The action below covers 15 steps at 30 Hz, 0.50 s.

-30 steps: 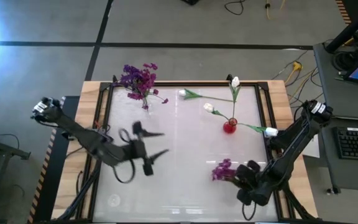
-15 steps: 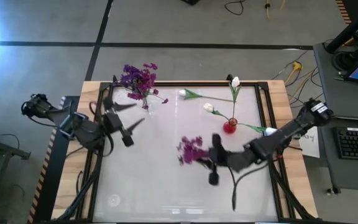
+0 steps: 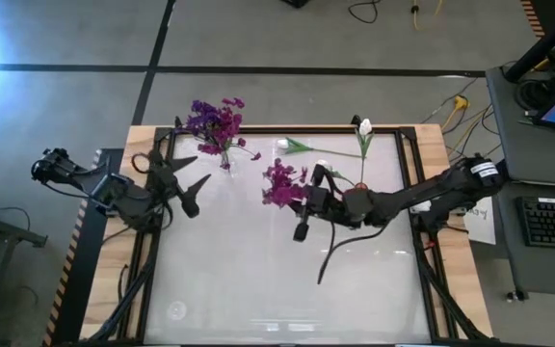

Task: Sort flowers into vase by color
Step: Put the violet flower into the transparent vase

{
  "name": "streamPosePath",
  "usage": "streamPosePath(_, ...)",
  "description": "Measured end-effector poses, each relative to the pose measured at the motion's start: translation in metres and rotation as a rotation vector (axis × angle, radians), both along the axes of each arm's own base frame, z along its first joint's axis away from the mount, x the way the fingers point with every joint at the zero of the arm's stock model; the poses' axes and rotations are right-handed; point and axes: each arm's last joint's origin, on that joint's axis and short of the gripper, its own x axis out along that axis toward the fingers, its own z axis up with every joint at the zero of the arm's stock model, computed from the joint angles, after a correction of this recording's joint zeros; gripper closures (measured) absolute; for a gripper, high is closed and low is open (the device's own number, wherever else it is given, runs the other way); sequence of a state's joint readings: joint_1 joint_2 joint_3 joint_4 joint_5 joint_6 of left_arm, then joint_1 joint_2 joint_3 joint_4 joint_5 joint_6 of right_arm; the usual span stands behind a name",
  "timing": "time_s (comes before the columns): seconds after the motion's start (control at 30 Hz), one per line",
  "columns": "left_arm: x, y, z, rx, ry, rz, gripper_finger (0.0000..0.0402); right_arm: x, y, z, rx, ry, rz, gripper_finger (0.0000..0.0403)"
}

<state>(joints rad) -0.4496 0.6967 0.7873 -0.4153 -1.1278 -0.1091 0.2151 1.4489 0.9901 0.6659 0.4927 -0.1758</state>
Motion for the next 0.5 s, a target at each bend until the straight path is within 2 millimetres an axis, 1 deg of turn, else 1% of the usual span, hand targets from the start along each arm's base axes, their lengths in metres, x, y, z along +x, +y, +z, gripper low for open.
streamPosePath(0.1, 0.001, -0.001, -0.017, -0.027, 0.004, 0.009, 0.0141, 0.007, 0.002, -0.01, -0.014, 0.012, 0.0, 0.0381)
streamPosePath(0.27, 0.004, -0.002, -0.031, -0.033, 0.023, 0.017, 0.0141, 0.022, 0.001, -0.023, -0.067, -0.085, -0.021, 0.0381)
streamPosePath(0.4, 0.004, -0.002, -0.046, -0.077, 0.021, 0.047, 0.0141, 0.036, -0.013, -0.04, -0.095, -0.179, -0.079, 0.0381)
streamPosePath(0.5, 0.003, 0.0, -0.063, -0.09, 0.027, 0.075, 0.0141, 0.048, -0.033, -0.05, -0.076, -0.202, -0.073, 0.0381)
